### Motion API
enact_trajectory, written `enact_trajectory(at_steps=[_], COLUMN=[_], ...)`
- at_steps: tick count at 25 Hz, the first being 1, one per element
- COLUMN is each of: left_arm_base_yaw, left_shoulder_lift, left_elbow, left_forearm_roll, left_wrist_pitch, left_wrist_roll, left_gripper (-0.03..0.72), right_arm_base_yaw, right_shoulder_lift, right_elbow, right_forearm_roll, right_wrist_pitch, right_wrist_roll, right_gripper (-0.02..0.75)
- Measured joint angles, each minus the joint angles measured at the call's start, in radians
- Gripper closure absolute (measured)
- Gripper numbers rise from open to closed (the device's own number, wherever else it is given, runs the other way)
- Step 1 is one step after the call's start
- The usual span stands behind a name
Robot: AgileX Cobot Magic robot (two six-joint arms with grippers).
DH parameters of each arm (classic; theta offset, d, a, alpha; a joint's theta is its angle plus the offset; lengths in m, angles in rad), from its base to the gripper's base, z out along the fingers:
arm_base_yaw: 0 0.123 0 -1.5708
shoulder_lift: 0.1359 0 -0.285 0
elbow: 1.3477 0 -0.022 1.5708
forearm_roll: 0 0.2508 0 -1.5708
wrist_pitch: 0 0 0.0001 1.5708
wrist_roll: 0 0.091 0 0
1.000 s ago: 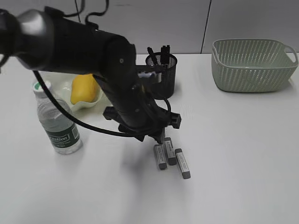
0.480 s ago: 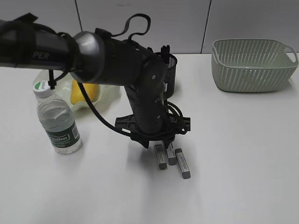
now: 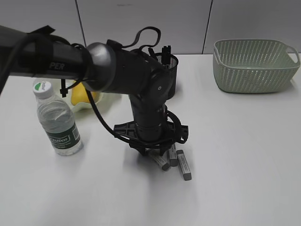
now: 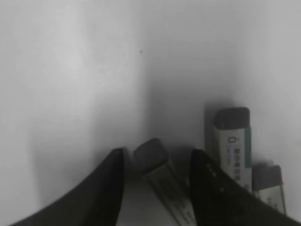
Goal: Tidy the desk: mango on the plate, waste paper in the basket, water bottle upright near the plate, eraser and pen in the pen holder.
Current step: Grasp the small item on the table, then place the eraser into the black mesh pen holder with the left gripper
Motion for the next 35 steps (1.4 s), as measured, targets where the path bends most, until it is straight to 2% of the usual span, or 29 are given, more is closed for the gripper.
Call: enact_trajectory(at_steps=[6, 10, 16, 22, 25, 28, 32, 35], left_arm_base_yaw=[-0.007, -0.022, -0.027, -0.027, -0.027, -0.027, -0.027, -0.024], left_shoulder_lift=[0.001, 0.002, 0.003, 0.003, 0.003, -0.001, -0.078, -0.181], left_elbow=[-0.001, -0.001, -0.001, -0.001, -0.001, -0.001, 0.001, 0.001], left_forearm_roll=[-0.01, -0.011, -0.013, -0.01, 0.01, 0.066, 0.218, 0.358], left_wrist_pitch=[-0.022, -0.061, -0.073, -0.073, -0.073, -0.067, -0.067, -0.192], left_wrist_roll=[-0.035, -0.051, -0.054, -0.054, -0.054, -0.054, -0.044, -0.043], left_gripper=[0.351, 0.404, 0.437, 0.545, 0.547, 0.547, 0.547, 0.548], right_arm_base_yaw=[0.0, 0.0, 0.0, 0.0, 0.0, 0.0, 0.0, 0.0], right_shoulder_lift=[0.0, 0.0, 0.0, 0.0, 0.0, 0.0, 0.0, 0.0], right_elbow=[0.0, 0.0, 0.0, 0.0, 0.0, 0.0, 0.0, 0.0], right_forearm_roll=[0.0, 0.0, 0.0, 0.0, 0.0, 0.0, 0.0, 0.0], right_wrist_pitch=[0.0, 0.0, 0.0, 0.0, 0.0, 0.0, 0.0, 0.0], right_wrist_roll=[0.0, 0.0, 0.0, 0.0, 0.0, 0.0, 0.0, 0.0], right_gripper=[0.363, 0.364, 0.364, 0.364, 0.364, 0.364, 0.364, 0.364])
